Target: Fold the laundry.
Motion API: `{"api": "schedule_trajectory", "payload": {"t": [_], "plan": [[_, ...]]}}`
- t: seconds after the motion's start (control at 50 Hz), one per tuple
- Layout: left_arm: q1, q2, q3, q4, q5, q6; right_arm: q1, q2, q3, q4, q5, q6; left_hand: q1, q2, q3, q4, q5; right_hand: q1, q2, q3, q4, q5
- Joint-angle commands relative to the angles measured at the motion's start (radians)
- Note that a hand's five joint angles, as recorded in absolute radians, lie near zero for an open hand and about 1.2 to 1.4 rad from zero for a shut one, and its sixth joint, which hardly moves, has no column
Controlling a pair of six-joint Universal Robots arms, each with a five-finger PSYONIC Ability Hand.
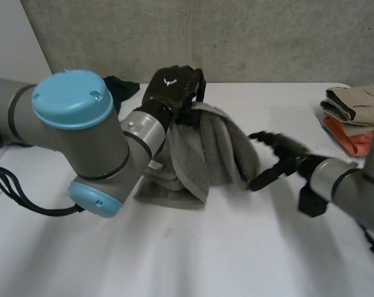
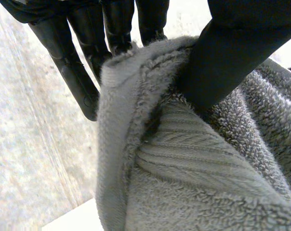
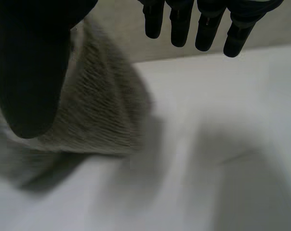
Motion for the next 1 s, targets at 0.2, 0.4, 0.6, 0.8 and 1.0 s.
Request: {"api": "schedule_trajectory", "payload": {"t": [0.2, 0.4, 0.6, 0.8, 1.0], "plan": [[0.01, 0.102, -0.129, -0.06, 0.001, 0.041, 0.073, 0.067, -0.078, -0.268, 0.157, -0.059, 0.276, 0.2, 0.203, 0.195, 0.265, 1.167, 1.179, 1.181, 1.181, 1.174], [0.064, 0.155, -0.285, -0.156, 0.006, 0.059, 0.12, 0.067, -0.203, -0.372, 0.197, -0.935, 0.276, 0.2, 0.203, 0.195, 0.265, 1.167, 1.179, 1.181, 1.181, 1.174], [0.081, 0.188, -0.358, -0.19, 0.01, 0.053, 0.169, 0.113, -0.206, -0.649, 0.189, -1.018, 0.276, 0.2, 0.203, 0.195, 0.265, 1.167, 1.179, 1.181, 1.181, 1.174], [0.118, 0.197, -0.367, -0.157, 0.004, 0.056, 0.215, 0.107, -0.137, -0.609, 0.192, -1.02, 0.276, 0.2, 0.203, 0.195, 0.265, 1.167, 1.179, 1.181, 1.181, 1.174], [0.141, 0.266, -0.361, -0.023, -0.045, 0.051, 0.214, 0.104, -0.144, -0.514, 0.001, -0.865, 0.276, 0.2, 0.203, 0.195, 0.265, 0.396, 0.408, 0.41, 0.41, 0.403]]}}
